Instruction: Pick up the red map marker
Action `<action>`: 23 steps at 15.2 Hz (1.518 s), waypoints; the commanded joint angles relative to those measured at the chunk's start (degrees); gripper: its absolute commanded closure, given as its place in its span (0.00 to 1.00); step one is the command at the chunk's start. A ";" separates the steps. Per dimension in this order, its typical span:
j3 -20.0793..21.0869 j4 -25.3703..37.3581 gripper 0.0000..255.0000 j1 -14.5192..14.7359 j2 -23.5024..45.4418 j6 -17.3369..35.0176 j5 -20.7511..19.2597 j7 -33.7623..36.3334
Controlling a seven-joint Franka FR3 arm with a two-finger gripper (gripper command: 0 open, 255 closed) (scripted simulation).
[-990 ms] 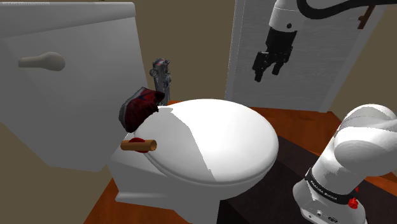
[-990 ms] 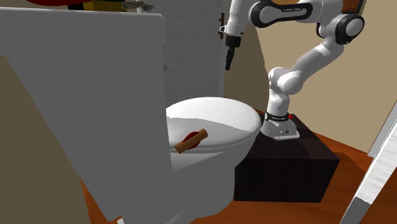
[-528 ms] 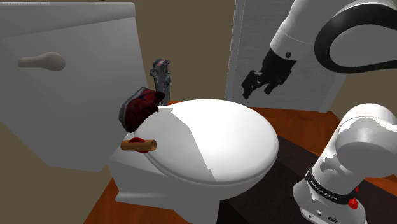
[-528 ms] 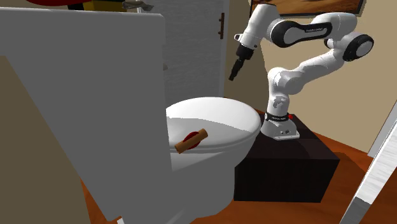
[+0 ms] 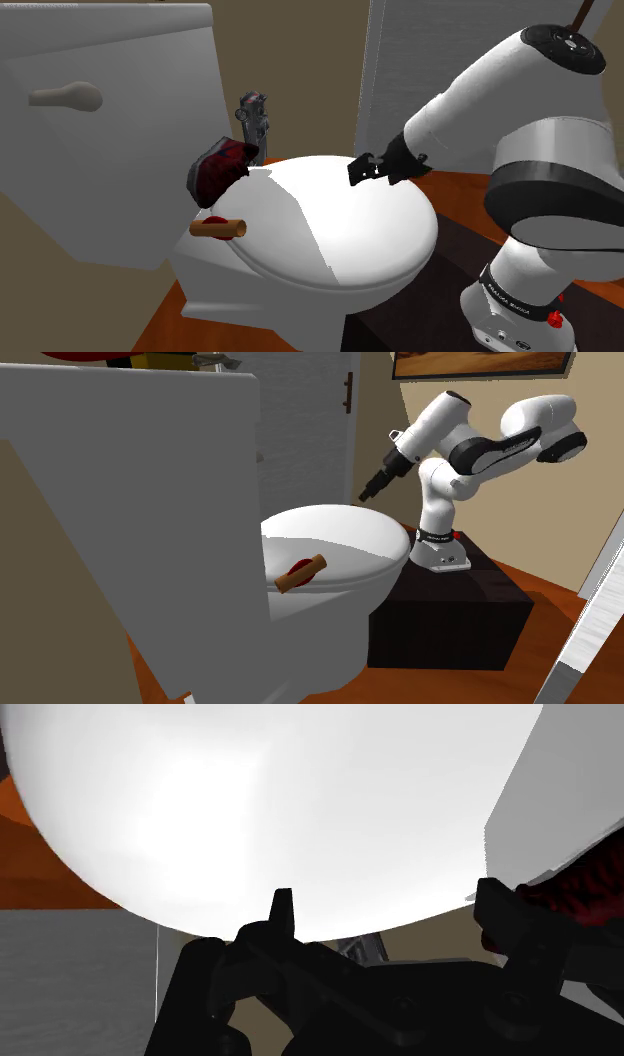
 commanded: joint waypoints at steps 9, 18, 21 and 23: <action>38.49 11.09 0.00 -19.99 5.64 19.54 5.69 34.05; 54.91 34.79 0.00 -43.54 -11.64 14.56 6.11 57.03; 55.27 44.55 0.00 -50.58 -18.27 9.72 5.22 63.83; 54.46 51.59 0.00 -55.51 -22.29 5.89 4.37 68.22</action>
